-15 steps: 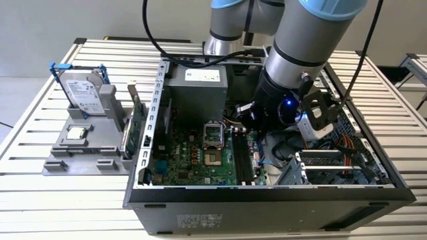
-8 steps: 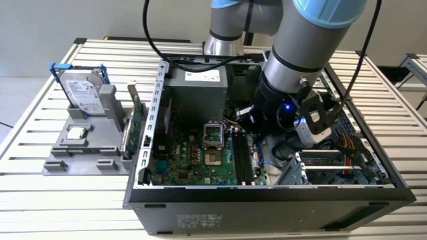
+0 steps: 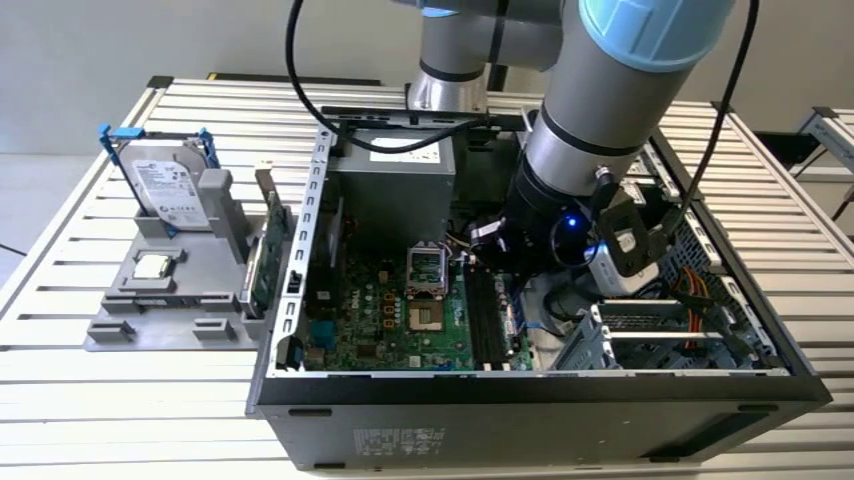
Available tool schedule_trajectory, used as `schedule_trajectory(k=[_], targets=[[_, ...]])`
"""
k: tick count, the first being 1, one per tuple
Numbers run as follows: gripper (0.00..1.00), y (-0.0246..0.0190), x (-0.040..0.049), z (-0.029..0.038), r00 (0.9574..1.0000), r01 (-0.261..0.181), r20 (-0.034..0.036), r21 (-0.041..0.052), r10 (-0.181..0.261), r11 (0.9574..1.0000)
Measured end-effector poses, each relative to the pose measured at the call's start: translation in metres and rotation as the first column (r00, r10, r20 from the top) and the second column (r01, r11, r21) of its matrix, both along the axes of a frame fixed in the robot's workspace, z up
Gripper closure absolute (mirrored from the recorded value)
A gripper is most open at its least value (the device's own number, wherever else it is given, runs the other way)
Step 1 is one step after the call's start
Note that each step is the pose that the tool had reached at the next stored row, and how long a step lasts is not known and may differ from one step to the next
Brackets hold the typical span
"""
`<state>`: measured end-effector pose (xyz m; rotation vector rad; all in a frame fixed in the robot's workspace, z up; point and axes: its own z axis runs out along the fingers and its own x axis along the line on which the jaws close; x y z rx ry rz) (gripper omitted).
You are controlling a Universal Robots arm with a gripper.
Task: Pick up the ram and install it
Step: 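Insert the ram into the slot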
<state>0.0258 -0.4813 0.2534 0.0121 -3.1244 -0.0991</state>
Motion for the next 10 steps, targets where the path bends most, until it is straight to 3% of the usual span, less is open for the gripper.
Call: schedule_trajectory(k=[6, 10], targets=[[1.00, -0.0006, 0.0000, -0.0061, 1.0000, -0.004, 0.0000, 0.0001, 0.004, 1.0000], [1.00, -0.0006, 0.0000, -0.0063, 1.0000, -0.004, -0.0006, -0.0001, 0.004, 1.0000]])
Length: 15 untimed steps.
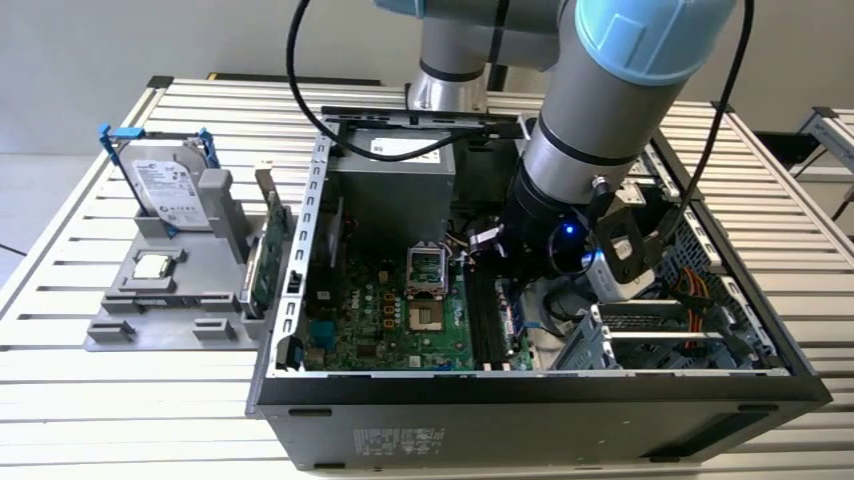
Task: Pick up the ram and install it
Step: 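Insert the ram into the slot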
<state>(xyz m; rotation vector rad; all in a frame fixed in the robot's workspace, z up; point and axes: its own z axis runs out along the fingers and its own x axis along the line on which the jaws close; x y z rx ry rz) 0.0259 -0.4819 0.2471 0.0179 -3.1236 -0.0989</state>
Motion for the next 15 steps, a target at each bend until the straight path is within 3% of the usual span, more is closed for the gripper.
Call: schedule_trajectory(k=[15], targets=[[1.00, -0.0001, 0.0000, -0.0078, 1.0000, 0.000, -0.0005, -0.0009, 0.000, 1.0000]])
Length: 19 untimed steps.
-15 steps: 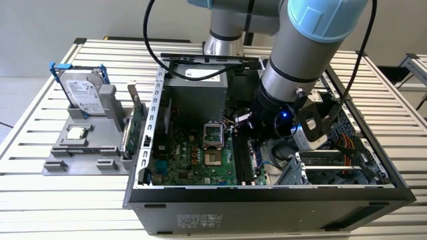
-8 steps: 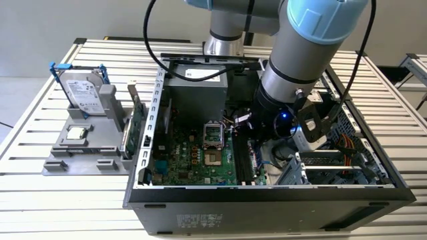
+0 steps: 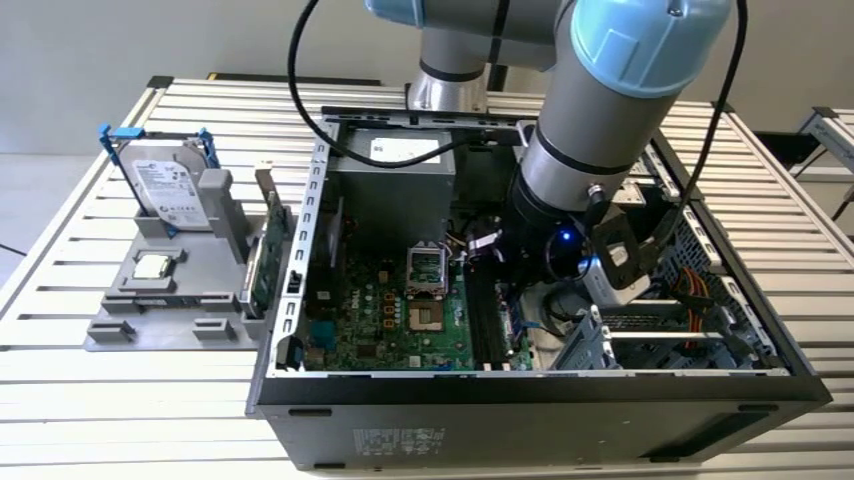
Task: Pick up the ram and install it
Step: 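Insert the ram into the slot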
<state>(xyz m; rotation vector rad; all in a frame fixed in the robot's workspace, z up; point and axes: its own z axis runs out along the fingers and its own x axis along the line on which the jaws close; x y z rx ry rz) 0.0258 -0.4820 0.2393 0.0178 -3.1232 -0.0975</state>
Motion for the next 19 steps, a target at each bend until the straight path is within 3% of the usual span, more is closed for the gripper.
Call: schedule_trajectory(k=[10, 19], targets=[[1.00, -0.0011, 0.0000, -0.0060, 1.0000, 0.000, -0.0006, -0.0020, 0.000, 1.0000], [1.00, -0.0046, -0.0003, -0.0099, 1.0000, 0.000, -0.0006, -0.0021, 0.000, 1.0000]])
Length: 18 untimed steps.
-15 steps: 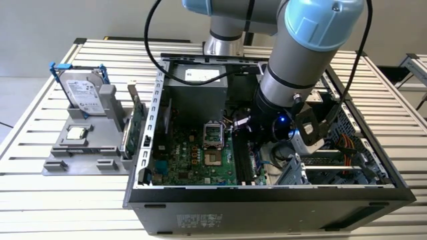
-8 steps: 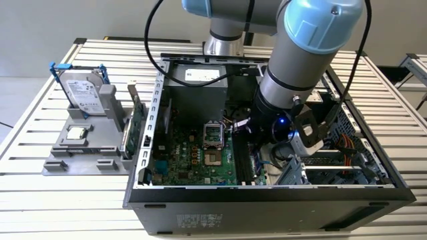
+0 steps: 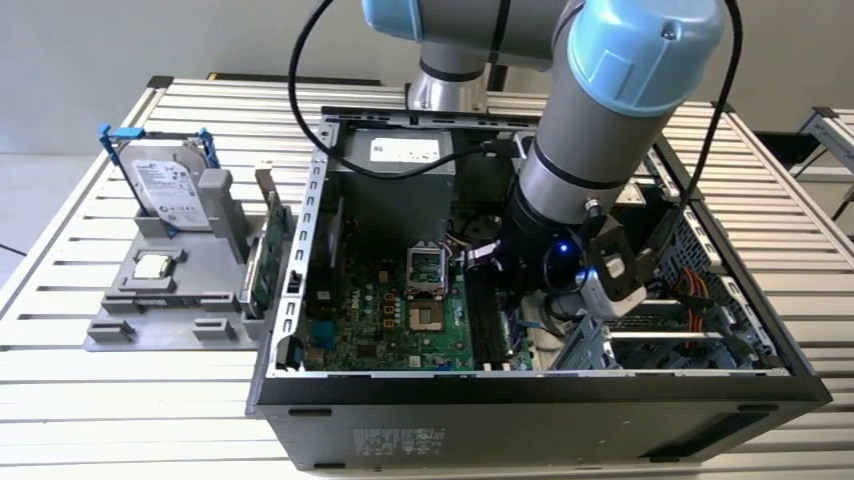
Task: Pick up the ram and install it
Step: 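Insert the ram into the slot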
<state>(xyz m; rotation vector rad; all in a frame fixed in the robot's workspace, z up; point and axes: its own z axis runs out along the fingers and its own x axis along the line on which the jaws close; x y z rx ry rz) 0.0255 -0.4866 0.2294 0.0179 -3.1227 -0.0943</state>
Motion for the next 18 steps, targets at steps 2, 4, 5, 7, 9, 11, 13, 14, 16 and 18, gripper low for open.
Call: schedule_trajectory(k=[2, 4, 5, 7, 9, 11, 13, 14, 16, 18], targets=[[1.00, 0.0000, -0.0009, -0.0011, 1.0000, 0.000, 0.0000, 0.0000, 0.000, 1.0000], [1.00, -0.0001, -0.0017, -0.0017, 1.0000, 0.000, -0.0001, -0.0002, 0.000, 1.0000], [1.00, -0.0003, -0.0018, -0.0021, 1.0000, 0.000, 0.0000, -0.0001, 0.000, 1.0000], [1.00, -0.0010, -0.0020, -0.0034, 1.0000, 0.000, 0.0000, 0.0000, 0.000, 1.0000], [1.00, -0.0015, -0.0021, -0.0051, 1.0000, 0.000, 0.0000, 0.0000, 0.000, 1.0000], [1.00, -0.0019, -0.0020, -0.0066, 1.0000, 0.000, 0.0000, 0.0001, 0.000, 1.0000], [1.00, -0.0023, -0.0021, -0.0078, 1.0000, 0.000, 0.0000, -0.0001, 0.000, 1.0000], [1.00, -0.0024, -0.0022, -0.0083, 1.0000, 0.000, -0.0001, -0.0001, 0.000, 1.0000], [1.00, -0.0025, -0.0029, -0.0086, 1.0000, 0.000, -0.0002, -0.0002, 0.000, 1.0000], [1.00, -0.0025, -0.0036, -0.0090, 1.0000, 0.000, -0.0013, 0.0000, 0.000, 1.0000]])
